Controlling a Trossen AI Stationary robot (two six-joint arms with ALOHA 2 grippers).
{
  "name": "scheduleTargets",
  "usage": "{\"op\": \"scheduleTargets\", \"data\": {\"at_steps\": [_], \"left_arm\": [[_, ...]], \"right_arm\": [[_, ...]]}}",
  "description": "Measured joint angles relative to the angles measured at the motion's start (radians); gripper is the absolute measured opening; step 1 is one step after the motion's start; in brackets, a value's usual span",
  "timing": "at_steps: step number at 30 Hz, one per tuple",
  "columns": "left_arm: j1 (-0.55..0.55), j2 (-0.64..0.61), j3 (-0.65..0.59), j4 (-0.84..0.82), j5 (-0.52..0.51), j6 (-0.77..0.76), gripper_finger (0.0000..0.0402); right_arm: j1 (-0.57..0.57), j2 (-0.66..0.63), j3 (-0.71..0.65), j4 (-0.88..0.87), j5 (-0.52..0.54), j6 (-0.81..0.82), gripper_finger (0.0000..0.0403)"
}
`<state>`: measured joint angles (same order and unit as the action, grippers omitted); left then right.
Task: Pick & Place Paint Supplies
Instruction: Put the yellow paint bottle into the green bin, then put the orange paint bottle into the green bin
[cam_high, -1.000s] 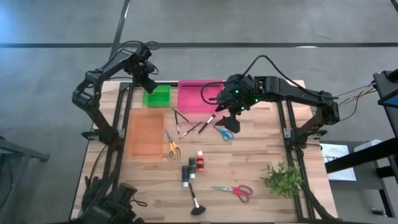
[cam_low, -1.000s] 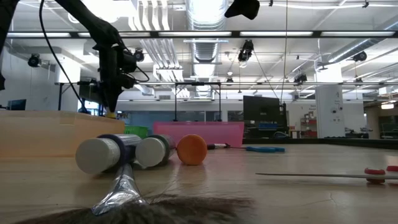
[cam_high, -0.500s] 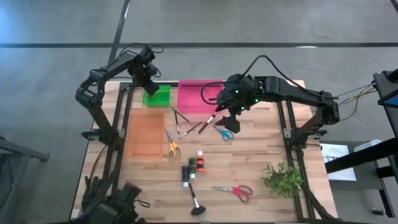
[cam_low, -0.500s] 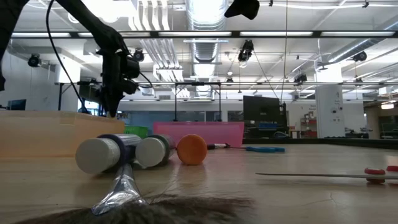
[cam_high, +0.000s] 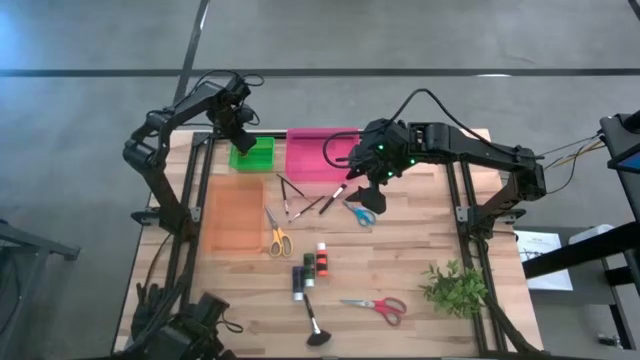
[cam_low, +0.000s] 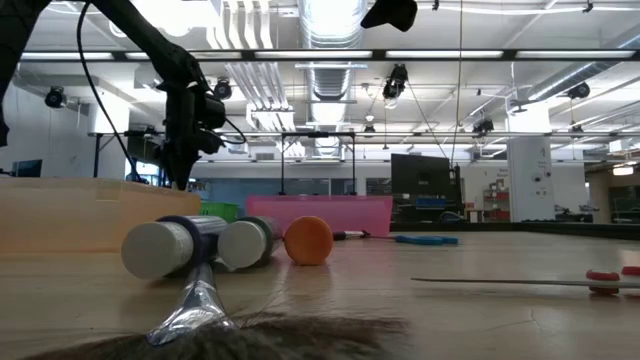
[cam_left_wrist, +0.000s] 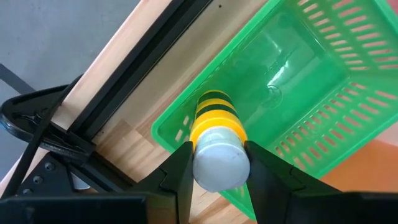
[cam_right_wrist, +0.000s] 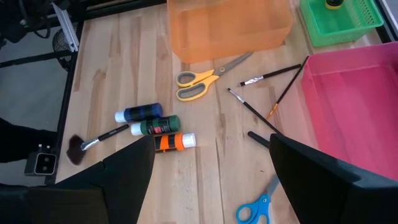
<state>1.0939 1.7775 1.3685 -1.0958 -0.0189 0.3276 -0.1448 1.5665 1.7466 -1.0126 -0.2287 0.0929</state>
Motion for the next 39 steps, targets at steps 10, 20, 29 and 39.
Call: {"op": "scheduleTargets", "data": {"at_steps": [10, 20, 29, 39], "left_arm": [[0.0, -0.001, 0.0, 0.0, -0.002, 0.034, 0.0254], [0.0, -0.04, 0.064, -0.009, 0.006, 0.075, 0.029], [-0.024, -0.148, 0.16, -0.015, 0.193, 0.091, 0.0291], [-0.154, -0.373, 0.178, -0.009, 0.319, 0.118, 0.0292]], "right_arm": [[0.0, 0.0, 0.0, 0.0, 0.003, 0.008, 0.0313], [0.0, 0.0, 0.0, 0.0, 0.003, 0.009, 0.0313], [0.0, 0.0, 0.0, -0.009, 0.003, 0.013, 0.0313], [0.01, -0.002, -0.002, -0.079, -0.039, 0.079, 0.0313]]}}
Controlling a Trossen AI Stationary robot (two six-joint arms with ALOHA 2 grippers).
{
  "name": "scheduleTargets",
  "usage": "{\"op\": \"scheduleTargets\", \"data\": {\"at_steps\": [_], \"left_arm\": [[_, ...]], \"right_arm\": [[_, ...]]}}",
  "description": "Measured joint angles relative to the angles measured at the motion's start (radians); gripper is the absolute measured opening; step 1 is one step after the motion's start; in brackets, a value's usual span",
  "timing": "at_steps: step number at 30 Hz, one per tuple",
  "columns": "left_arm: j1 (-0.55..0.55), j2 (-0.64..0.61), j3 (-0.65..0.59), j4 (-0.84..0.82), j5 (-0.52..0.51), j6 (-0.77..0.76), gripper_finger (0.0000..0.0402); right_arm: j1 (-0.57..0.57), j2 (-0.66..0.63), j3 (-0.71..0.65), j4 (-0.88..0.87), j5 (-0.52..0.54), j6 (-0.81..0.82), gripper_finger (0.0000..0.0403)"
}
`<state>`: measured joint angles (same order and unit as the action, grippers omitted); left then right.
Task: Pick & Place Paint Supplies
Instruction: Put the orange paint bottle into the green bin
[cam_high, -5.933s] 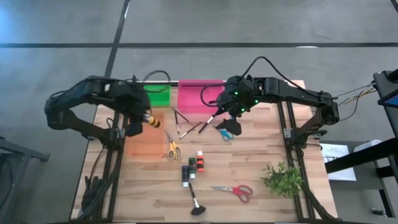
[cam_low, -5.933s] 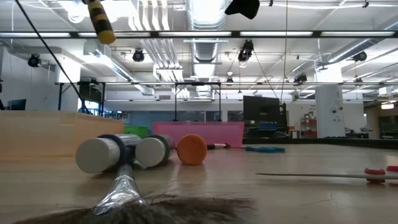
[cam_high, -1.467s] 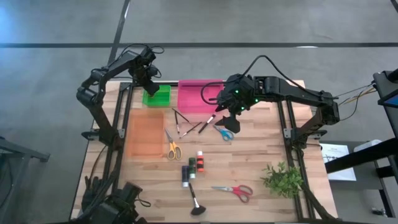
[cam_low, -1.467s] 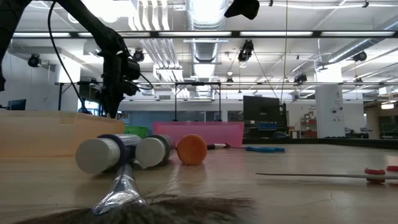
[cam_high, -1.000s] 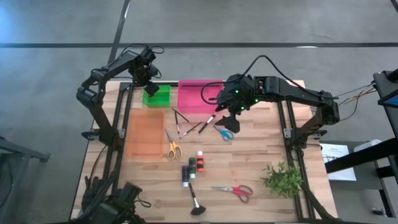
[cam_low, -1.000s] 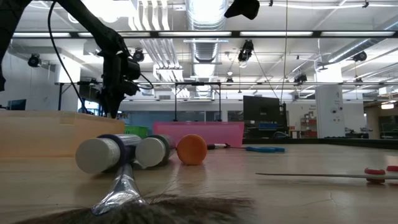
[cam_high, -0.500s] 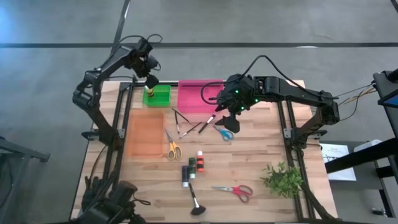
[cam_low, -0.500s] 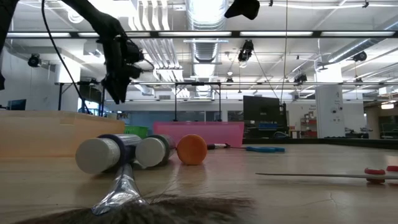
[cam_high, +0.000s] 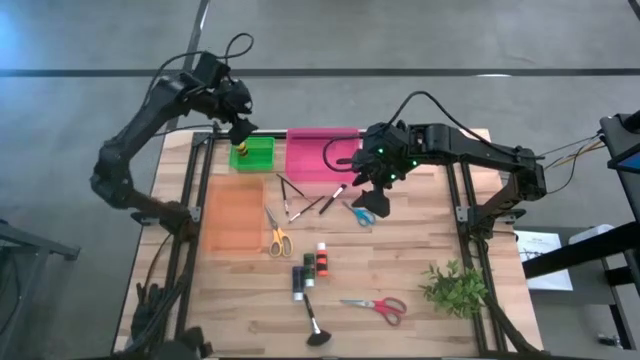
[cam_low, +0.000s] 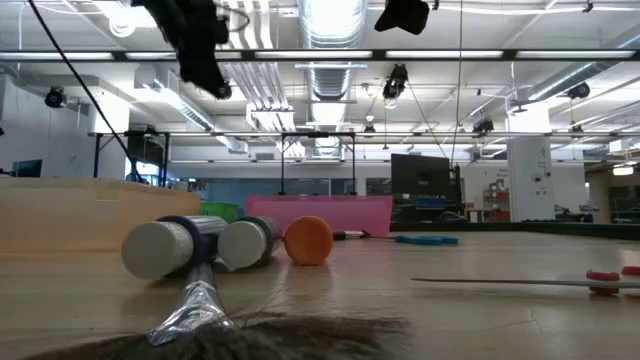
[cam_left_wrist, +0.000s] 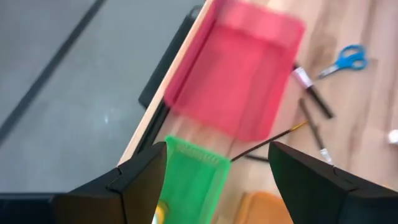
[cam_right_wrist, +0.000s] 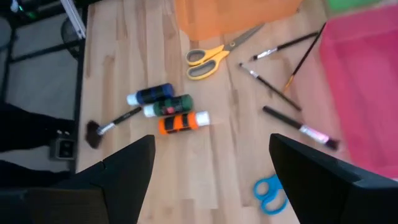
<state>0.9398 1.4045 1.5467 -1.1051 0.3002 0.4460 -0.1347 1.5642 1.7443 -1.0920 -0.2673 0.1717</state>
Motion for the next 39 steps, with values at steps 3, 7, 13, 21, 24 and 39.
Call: {"op": "scheduleTargets", "data": {"at_steps": [3, 7, 13, 21, 24, 39], "left_arm": [[-0.048, -0.059, 0.0, 0.012, -0.008, -0.049, 0.0292], [-0.112, -0.117, 0.0, 0.031, -0.058, -0.099, 0.0292], [-0.184, -0.177, 0.014, 0.099, -0.101, -0.168, 0.0292], [-0.243, -0.185, 0.124, 0.181, -0.102, -0.189, 0.0292], [-0.249, -0.184, 0.146, 0.203, -0.102, -0.184, 0.0292], [-0.261, -0.185, 0.156, 0.203, -0.053, -0.158, 0.0292]], "right_arm": [[0.02, -0.001, -0.01, 0.003, 0.003, 0.116, 0.0313], [0.087, -0.002, -0.063, 0.045, 0.059, 0.324, 0.0313], [0.222, 0.005, -0.212, 0.251, 0.17, 0.713, 0.0313], [0.326, 0.106, -0.293, 0.301, 0.276, 1.113, 0.0313], [0.352, 0.179, -0.269, 0.323, 0.275, 1.183, 0.0313], [0.381, 0.553, 0.006, 0.189, 0.301, 1.265, 0.0313]]}}
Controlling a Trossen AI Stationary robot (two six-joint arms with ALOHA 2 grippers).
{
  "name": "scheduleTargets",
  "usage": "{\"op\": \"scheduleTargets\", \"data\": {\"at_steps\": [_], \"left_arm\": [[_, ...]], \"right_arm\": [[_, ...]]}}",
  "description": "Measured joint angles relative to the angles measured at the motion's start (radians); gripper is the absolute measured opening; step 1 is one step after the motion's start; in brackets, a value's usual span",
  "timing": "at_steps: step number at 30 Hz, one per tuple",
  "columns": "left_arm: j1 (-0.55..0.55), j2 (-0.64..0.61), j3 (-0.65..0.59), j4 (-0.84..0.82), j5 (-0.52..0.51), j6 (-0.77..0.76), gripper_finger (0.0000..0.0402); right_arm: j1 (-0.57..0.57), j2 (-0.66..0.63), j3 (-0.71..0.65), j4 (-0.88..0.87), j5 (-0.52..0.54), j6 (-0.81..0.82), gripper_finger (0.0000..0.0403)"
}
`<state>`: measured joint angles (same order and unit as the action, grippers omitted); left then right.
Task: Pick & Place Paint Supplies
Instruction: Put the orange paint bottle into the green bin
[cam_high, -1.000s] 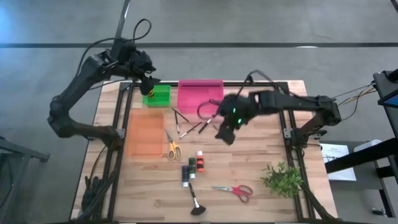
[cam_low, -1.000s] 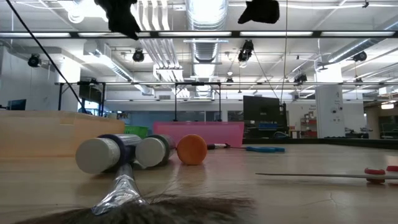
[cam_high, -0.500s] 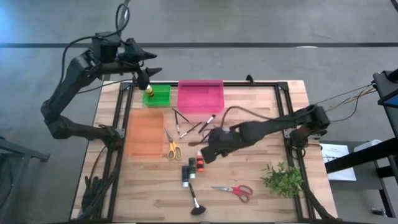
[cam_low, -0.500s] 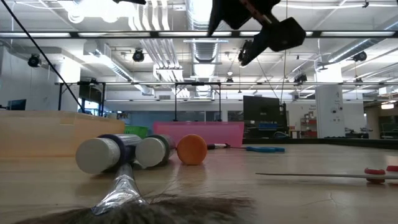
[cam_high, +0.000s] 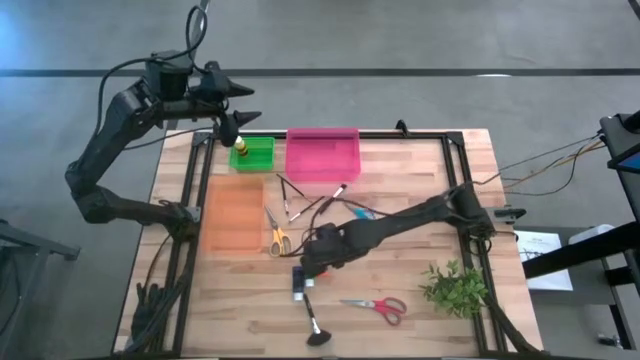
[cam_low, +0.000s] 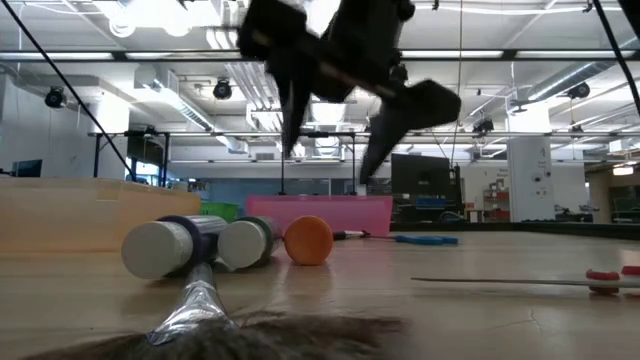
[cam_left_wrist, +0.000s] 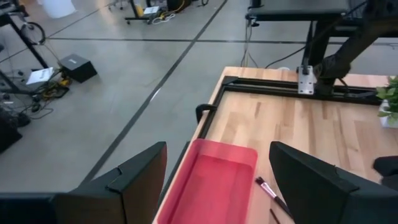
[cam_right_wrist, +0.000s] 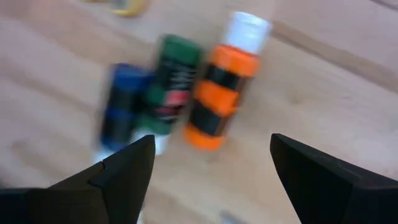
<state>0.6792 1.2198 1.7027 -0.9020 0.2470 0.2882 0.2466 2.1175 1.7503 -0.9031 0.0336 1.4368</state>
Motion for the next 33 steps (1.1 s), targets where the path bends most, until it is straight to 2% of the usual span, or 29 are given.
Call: {"op": "scheduleTargets", "data": {"at_steps": [12, 33], "left_arm": [[-0.003, -0.001, 0.0, 0.0, 0.008, 0.013, 0.0292], [-0.003, -0.001, -0.001, 0.0, 0.009, 0.026, 0.0292]], "right_arm": [[0.0, 0.124, 0.054, -0.034, 0.012, -0.012, 0.0313], [-0.014, 0.123, -0.011, -0.051, 0.041, -0.215, 0.0309]]}}
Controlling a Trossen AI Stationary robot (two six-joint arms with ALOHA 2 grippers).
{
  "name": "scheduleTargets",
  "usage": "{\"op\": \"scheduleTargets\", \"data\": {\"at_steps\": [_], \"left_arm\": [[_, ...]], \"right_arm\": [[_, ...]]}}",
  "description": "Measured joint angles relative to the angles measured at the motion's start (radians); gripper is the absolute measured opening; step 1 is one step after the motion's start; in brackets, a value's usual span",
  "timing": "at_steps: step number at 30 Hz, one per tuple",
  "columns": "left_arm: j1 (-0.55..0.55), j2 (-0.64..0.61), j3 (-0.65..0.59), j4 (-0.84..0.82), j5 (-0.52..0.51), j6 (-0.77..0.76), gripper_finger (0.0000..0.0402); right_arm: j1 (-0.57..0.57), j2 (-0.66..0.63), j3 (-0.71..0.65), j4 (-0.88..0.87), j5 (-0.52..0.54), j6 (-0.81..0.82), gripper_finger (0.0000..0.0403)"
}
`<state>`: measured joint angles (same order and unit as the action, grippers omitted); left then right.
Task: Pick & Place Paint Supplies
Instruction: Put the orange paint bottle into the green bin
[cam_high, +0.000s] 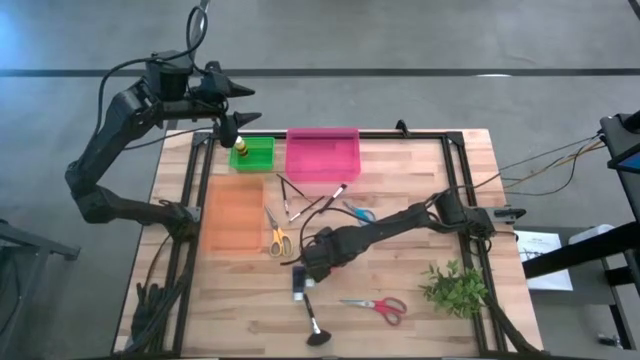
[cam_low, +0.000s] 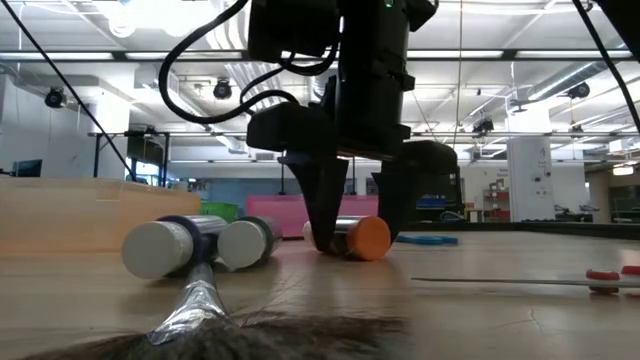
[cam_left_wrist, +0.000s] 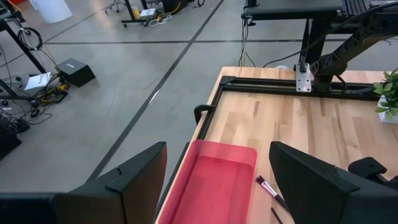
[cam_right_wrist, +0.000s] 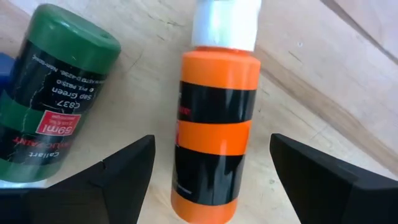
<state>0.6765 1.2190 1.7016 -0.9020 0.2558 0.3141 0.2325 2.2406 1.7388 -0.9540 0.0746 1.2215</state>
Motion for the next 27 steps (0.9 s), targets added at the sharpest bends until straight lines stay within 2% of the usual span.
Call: {"op": "scheduleTargets", "data": {"at_steps": [3, 12, 16, 20, 24, 27], "left_arm": [[0.0, 0.0, 0.0, 0.0, 0.0, 0.0, 0.0292], [0.0, 0.0, 0.0, 0.0, 0.0, -0.012, 0.0292], [0.0, 0.0, 0.0, 0.0, 0.0, -0.032, 0.0292], [-0.015, 0.0, 0.0, -0.012, 0.031, -0.028, 0.0292], [-0.05, 0.0, 0.0, -0.026, 0.102, 0.021, 0.0292], [-0.097, 0.0, 0.0, -0.026, 0.112, 0.063, 0.0292]], "right_arm": [[0.0, 0.0, -0.002, 0.0, -0.003, -0.006, 0.0286], [0.0, -0.002, -0.003, -0.001, -0.006, -0.048, 0.0154], [0.0, -0.015, -0.003, -0.004, -0.004, -0.124, 0.011], [0.0, -0.067, -0.003, -0.004, 0.01, -0.21, 0.0101], [0.001, -0.161, -0.003, -0.008, 0.061, -0.286, 0.0121], [0.0, -0.261, -0.003, -0.007, 0.109, -0.35, 0.013]]}}
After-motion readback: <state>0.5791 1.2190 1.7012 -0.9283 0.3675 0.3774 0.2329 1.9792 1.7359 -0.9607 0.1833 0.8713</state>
